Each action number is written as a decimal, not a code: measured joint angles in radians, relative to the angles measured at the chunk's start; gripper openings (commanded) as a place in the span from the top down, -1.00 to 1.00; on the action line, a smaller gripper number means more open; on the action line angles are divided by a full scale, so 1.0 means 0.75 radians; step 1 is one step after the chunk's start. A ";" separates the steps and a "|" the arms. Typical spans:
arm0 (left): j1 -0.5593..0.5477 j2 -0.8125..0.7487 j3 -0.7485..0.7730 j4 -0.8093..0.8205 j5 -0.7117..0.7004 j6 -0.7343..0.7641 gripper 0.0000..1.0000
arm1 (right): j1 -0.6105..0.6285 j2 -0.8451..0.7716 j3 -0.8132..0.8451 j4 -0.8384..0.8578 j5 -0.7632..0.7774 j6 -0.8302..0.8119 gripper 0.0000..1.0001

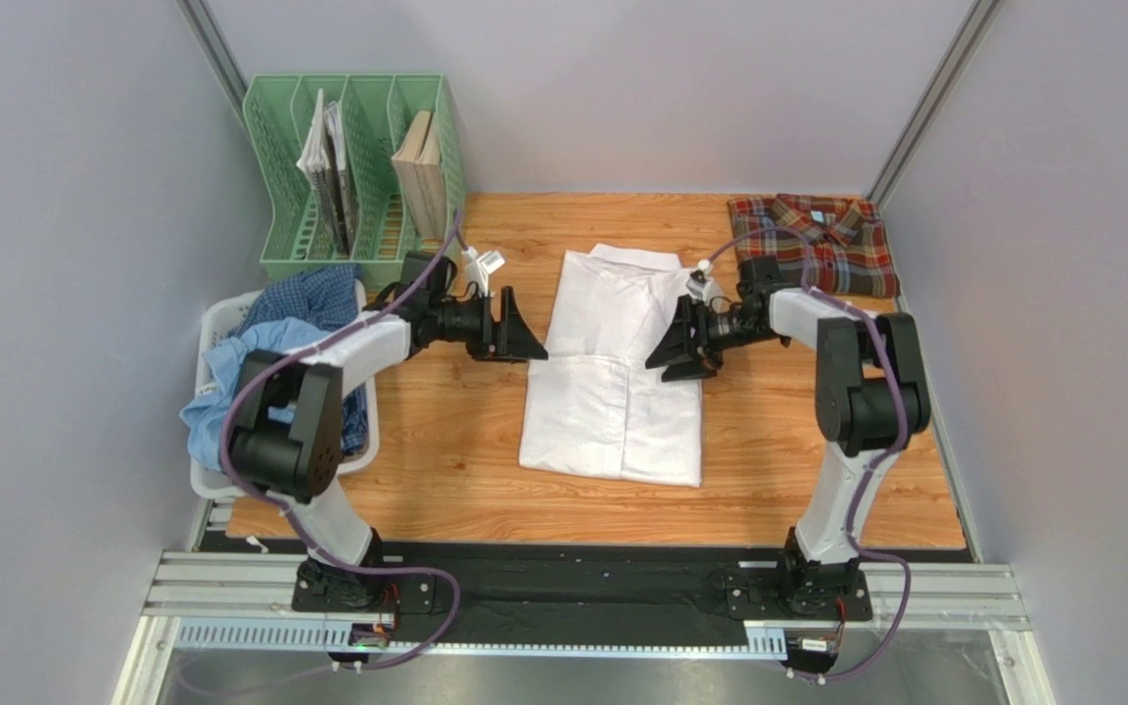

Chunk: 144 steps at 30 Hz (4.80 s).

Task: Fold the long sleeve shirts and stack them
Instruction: Fold the shirt

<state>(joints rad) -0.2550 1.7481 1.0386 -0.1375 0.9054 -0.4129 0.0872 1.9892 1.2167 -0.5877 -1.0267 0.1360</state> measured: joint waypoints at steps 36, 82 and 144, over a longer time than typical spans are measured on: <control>-0.455 -0.097 -0.420 0.655 0.140 -0.385 -0.98 | 0.276 -0.531 -0.746 0.529 -0.117 0.374 -0.90; -0.261 0.308 0.120 -0.230 -0.077 0.102 0.07 | 0.025 0.144 0.179 -0.372 0.207 -0.355 0.00; -1.521 -0.673 0.058 -0.904 -1.017 1.191 1.00 | 0.512 -0.091 -0.058 -0.286 0.239 -0.424 0.49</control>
<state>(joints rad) -1.3960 1.2430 1.0821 -0.8154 0.1425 0.4805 0.4713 1.9209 1.1728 -0.8021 -0.8474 -0.1818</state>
